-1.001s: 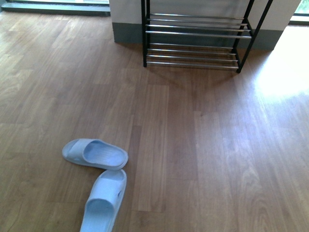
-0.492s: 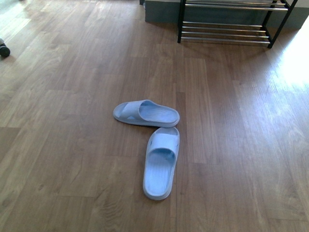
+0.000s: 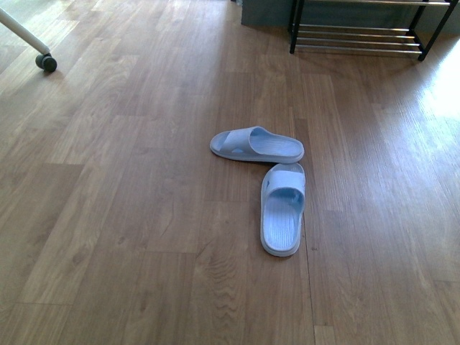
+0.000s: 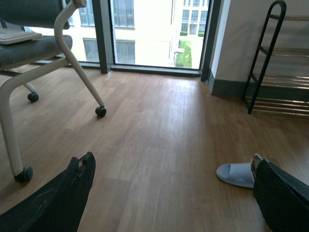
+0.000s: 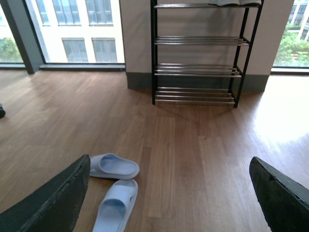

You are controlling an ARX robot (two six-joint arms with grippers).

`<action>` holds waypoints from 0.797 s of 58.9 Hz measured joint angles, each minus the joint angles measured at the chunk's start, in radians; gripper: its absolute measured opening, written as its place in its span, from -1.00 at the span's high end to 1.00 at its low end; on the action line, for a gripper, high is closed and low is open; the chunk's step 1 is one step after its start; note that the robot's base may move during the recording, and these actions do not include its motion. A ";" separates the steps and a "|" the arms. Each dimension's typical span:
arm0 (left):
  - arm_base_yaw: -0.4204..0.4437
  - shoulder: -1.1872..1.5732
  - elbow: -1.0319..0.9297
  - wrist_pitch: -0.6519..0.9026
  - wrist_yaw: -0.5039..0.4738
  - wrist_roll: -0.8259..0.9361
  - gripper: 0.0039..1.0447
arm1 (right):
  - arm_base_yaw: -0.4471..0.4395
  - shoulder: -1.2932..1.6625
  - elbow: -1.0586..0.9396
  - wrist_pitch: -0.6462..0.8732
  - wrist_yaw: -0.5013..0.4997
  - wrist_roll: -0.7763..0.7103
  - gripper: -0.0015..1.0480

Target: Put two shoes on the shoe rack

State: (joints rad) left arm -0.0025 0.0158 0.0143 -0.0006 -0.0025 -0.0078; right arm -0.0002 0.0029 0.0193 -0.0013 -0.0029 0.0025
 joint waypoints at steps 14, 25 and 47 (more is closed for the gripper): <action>0.000 0.000 0.000 0.000 0.000 0.000 -0.83 | 0.000 0.000 0.000 0.000 0.001 0.000 -0.82; 0.000 0.000 0.000 0.000 0.001 0.000 -0.83 | 0.000 0.000 0.000 0.000 0.002 0.000 -0.82; 0.000 0.000 0.000 0.000 0.001 0.000 -0.83 | 0.000 0.000 0.000 0.000 0.002 0.000 -0.82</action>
State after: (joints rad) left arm -0.0025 0.0158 0.0143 -0.0006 -0.0013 -0.0078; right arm -0.0002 0.0032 0.0193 -0.0013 -0.0006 0.0025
